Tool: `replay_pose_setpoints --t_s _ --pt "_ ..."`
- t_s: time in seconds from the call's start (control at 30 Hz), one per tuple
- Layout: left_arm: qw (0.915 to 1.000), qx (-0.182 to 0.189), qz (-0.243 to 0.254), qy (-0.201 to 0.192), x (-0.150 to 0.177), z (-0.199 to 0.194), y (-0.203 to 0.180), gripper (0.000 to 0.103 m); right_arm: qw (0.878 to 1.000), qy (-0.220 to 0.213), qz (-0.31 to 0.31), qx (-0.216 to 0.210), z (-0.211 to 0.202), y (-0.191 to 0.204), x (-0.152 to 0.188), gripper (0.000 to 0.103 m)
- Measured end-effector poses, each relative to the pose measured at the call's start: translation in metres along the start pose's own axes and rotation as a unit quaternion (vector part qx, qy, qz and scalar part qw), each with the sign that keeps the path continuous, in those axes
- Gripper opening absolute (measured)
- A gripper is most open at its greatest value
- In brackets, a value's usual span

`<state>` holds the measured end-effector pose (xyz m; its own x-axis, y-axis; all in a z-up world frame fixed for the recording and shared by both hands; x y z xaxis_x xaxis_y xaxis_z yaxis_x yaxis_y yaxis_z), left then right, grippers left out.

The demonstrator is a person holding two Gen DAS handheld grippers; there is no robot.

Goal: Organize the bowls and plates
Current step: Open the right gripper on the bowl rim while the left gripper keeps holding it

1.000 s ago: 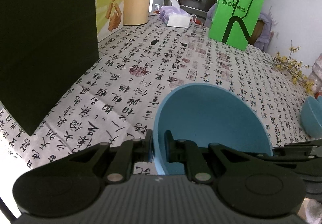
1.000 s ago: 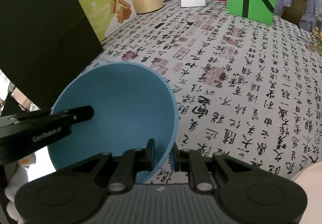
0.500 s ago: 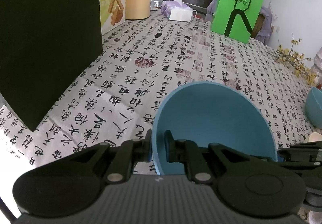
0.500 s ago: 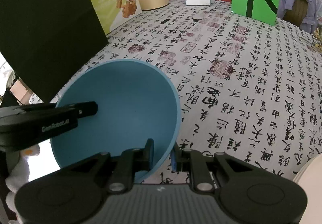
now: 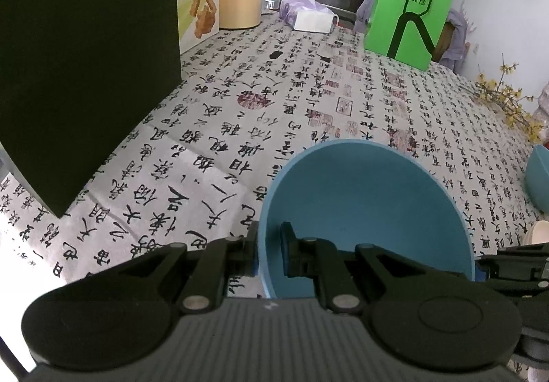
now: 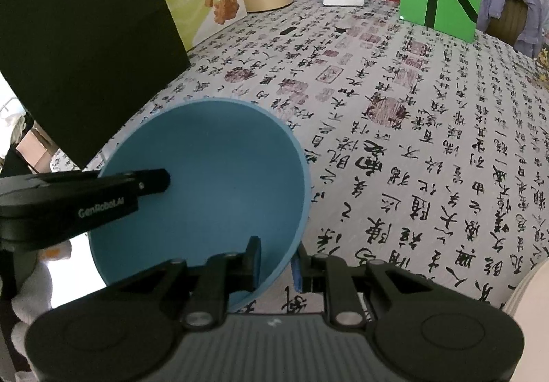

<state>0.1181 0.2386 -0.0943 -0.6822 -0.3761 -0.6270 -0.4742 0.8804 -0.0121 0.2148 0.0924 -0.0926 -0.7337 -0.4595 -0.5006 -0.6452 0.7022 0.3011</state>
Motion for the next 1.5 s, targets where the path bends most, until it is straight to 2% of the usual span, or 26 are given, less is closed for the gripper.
replay_pose_setpoints --t_s 1.03,1.13,1.33,1.5 --pt "0.9998 0.003 0.003 0.019 0.006 0.007 -0.002 0.014 1.0 0.004 0.024 -0.006 0.007 -0.01 -0.002 0.02" --pt "0.9998 0.003 0.004 0.018 0.005 0.005 -0.002 0.015 1.0 -0.002 0.025 -0.008 0.003 -0.01 -0.004 0.026" --pt "1.0 0.004 0.001 0.007 0.001 -0.002 -0.002 0.037 0.999 -0.017 0.026 -0.013 -0.007 -0.012 -0.007 0.043" --pt "1.0 0.004 0.001 -0.002 -0.002 -0.011 -0.004 0.042 0.999 -0.032 0.023 -0.024 -0.019 -0.014 -0.008 0.056"
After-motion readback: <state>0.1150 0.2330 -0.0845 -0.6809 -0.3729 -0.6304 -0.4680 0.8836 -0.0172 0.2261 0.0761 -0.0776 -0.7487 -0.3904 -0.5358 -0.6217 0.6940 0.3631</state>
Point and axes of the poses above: each gripper's, at about its wrist camera, not at the fingertips, and z roughly the way its jaws point, y to its left, x to its underside, the point moved 1 cm from there along z, roughly the way its jaws point, and after that the axes turned 7 degrees about -x, right-handed, at the moved point
